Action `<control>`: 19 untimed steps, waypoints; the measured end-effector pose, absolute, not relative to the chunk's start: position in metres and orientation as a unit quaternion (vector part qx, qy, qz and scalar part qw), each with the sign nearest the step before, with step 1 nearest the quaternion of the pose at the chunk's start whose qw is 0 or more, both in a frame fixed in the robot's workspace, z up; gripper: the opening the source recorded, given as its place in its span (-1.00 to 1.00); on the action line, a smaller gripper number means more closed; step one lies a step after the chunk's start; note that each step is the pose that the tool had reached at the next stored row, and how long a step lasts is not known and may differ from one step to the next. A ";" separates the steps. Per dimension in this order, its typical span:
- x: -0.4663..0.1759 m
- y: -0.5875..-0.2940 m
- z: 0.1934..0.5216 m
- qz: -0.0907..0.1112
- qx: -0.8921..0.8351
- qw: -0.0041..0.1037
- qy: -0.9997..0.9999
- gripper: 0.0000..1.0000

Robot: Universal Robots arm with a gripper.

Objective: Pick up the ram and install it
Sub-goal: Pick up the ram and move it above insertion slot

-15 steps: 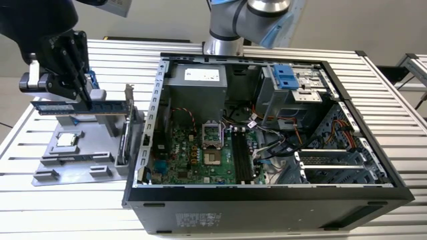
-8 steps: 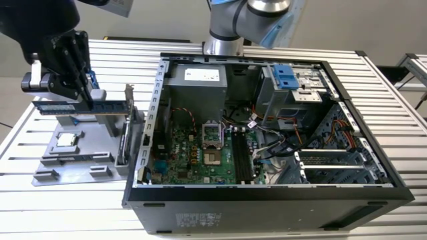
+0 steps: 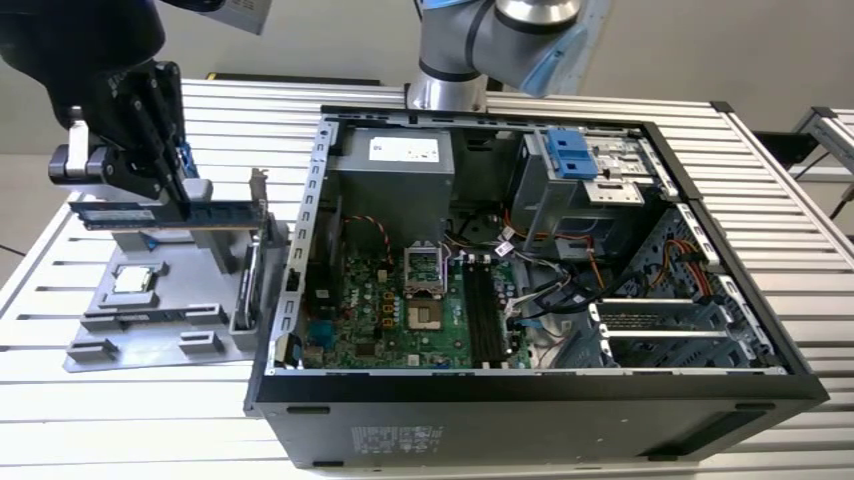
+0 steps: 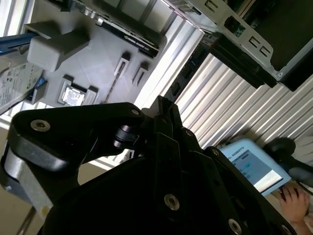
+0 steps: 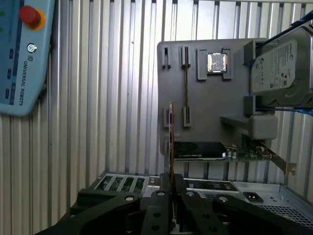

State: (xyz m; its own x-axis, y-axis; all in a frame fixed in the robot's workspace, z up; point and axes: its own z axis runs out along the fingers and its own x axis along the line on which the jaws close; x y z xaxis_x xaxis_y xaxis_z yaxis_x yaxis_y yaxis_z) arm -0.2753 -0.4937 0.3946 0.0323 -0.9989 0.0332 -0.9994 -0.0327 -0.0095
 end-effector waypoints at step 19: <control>-0.259 -0.493 0.395 0.015 0.718 0.008 -0.696 -1.00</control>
State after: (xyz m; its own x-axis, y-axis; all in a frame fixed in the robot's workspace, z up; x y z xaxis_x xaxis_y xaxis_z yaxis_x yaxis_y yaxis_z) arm -0.2591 -0.4934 0.3945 0.0319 -0.9989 0.0330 -0.9994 -0.0323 -0.0096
